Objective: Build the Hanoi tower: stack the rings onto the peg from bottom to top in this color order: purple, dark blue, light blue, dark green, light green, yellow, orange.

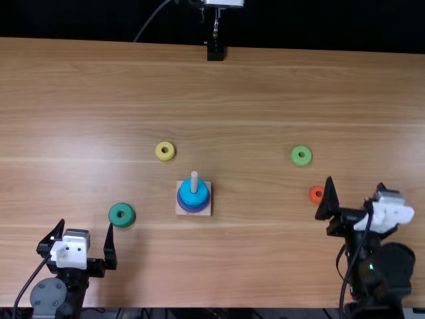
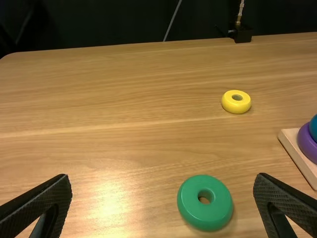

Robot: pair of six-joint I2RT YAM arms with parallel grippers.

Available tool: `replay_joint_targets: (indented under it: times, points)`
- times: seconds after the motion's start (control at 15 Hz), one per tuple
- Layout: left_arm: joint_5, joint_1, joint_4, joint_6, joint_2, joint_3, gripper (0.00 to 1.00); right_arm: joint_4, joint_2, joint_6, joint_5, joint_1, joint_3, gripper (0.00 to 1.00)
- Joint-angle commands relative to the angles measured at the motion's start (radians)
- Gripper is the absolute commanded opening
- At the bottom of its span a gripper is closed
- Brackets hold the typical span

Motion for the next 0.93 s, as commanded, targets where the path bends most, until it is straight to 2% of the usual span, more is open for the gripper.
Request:
replay_joint_targets:
  times: [0.0, 0.33, 0.73, 0.87]
  points:
    - [0.019, 0.000, -0.086, 0.018, -0.012, -0.101, 1.00, 0.003, -0.114, -0.010, 0.004, -0.030, -0.073, 1.00]
    - [0.019, 0.001, -0.086, 0.018, -0.012, -0.101, 1.00, -0.008, -0.316, -0.012, 0.000, -0.069, -0.251, 1.00]
    - [0.019, 0.001, -0.086, 0.018, -0.012, -0.101, 1.00, -0.017, -0.456, -0.014, -0.007, -0.066, -0.340, 1.00]
    - [0.019, 0.001, -0.086, 0.018, -0.012, -0.101, 1.00, -0.069, -0.492, -0.012, -0.009, -0.062, -0.357, 1.00]
